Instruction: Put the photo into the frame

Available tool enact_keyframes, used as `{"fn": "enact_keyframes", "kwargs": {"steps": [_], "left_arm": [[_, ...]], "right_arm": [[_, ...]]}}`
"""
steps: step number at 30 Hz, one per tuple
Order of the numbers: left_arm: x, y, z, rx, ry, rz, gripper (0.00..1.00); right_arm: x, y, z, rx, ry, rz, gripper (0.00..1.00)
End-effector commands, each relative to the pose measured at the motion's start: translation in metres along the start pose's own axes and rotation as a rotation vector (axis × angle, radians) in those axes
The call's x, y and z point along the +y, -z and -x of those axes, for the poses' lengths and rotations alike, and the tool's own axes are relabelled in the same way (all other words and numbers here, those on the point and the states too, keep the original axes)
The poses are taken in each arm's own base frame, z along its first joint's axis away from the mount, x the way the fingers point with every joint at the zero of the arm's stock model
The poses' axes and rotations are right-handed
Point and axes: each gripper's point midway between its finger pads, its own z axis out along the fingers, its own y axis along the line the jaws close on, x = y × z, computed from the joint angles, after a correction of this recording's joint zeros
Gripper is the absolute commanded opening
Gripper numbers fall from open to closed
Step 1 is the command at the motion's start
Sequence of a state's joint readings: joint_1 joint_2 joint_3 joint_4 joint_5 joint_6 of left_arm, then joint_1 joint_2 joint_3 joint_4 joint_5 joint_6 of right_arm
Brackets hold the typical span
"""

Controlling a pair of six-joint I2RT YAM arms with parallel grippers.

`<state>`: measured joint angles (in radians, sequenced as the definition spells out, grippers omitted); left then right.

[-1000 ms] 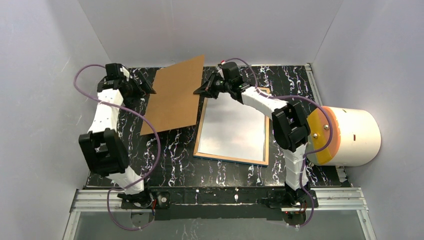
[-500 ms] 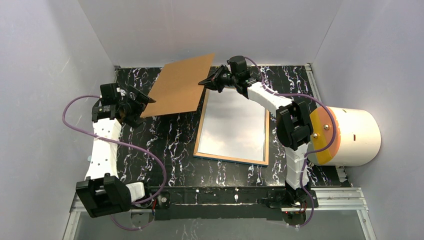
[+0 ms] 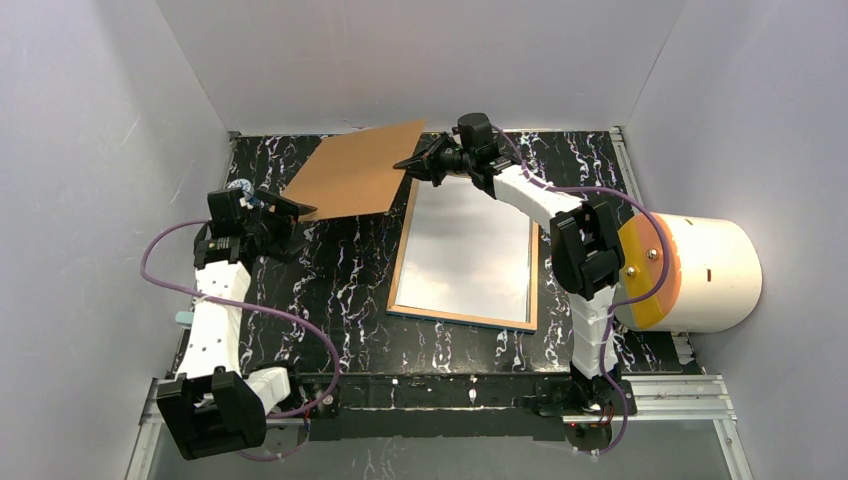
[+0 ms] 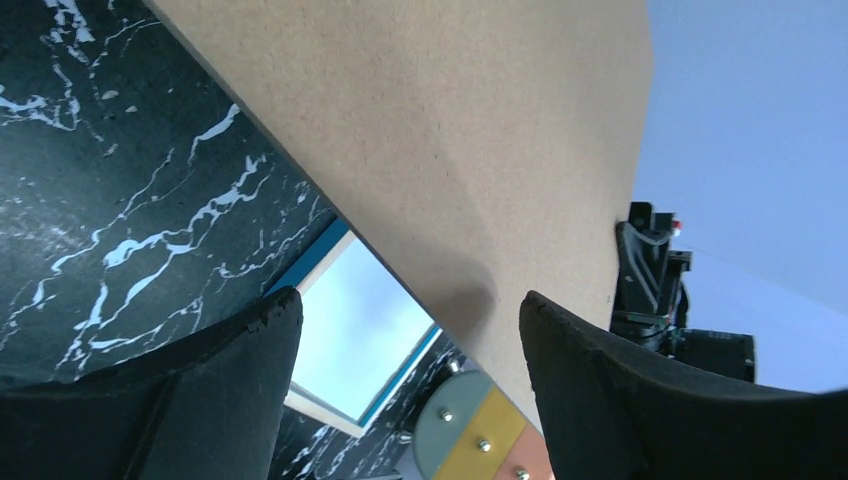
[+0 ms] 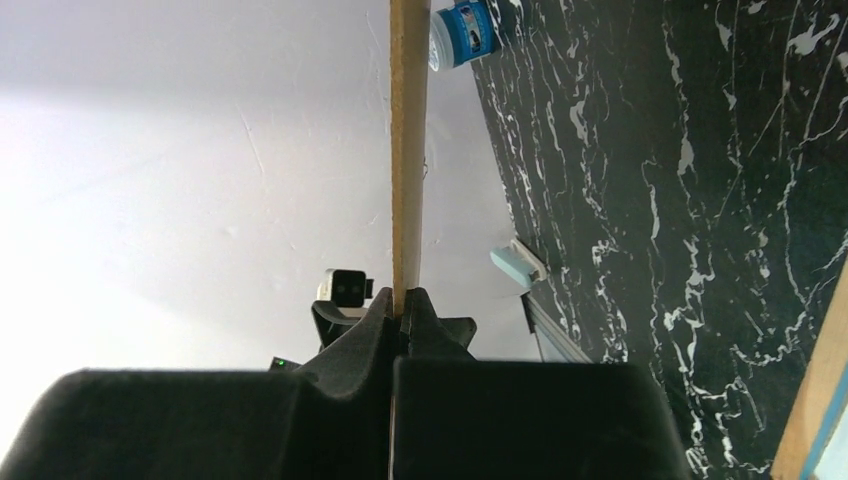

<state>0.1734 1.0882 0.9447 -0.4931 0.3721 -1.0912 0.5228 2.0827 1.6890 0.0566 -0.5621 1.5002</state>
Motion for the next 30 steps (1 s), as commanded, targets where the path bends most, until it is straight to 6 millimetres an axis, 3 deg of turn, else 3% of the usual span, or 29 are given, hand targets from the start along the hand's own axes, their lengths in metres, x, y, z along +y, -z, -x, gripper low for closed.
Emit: {"fn": "enact_keyframes", "kwargs": {"steps": [1, 6, 12, 22, 25, 30], "left_arm": [[-0.025, 0.006, 0.007, -0.040, 0.042, -0.105, 0.75], [-0.029, 0.002, 0.018, -0.097, 0.112, -0.133, 0.63], [-0.023, 0.008, 0.035, -0.210, 0.189, -0.097, 0.31], [-0.027, -0.002, 0.043, -0.209, 0.247, -0.074, 0.13], [-0.036, -0.005, 0.048, -0.202, 0.239, -0.073, 0.03], [-0.053, 0.001, 0.060, -0.236, 0.211, -0.082, 0.00]], "right_arm": [[0.045, 0.013, -0.012, 0.057, 0.000, 0.131, 0.01], [0.044, 0.017, -0.016, 0.065, -0.024, 0.116, 0.01], [0.041, 0.012, -0.034, 0.075, -0.097, 0.079, 0.01], [0.037, 0.011, -0.049, 0.097, -0.157, 0.069, 0.01], [0.032, 0.014, -0.055, 0.114, -0.183, 0.075, 0.02], [0.029, 0.024, -0.066, 0.143, -0.199, 0.102, 0.26]]}}
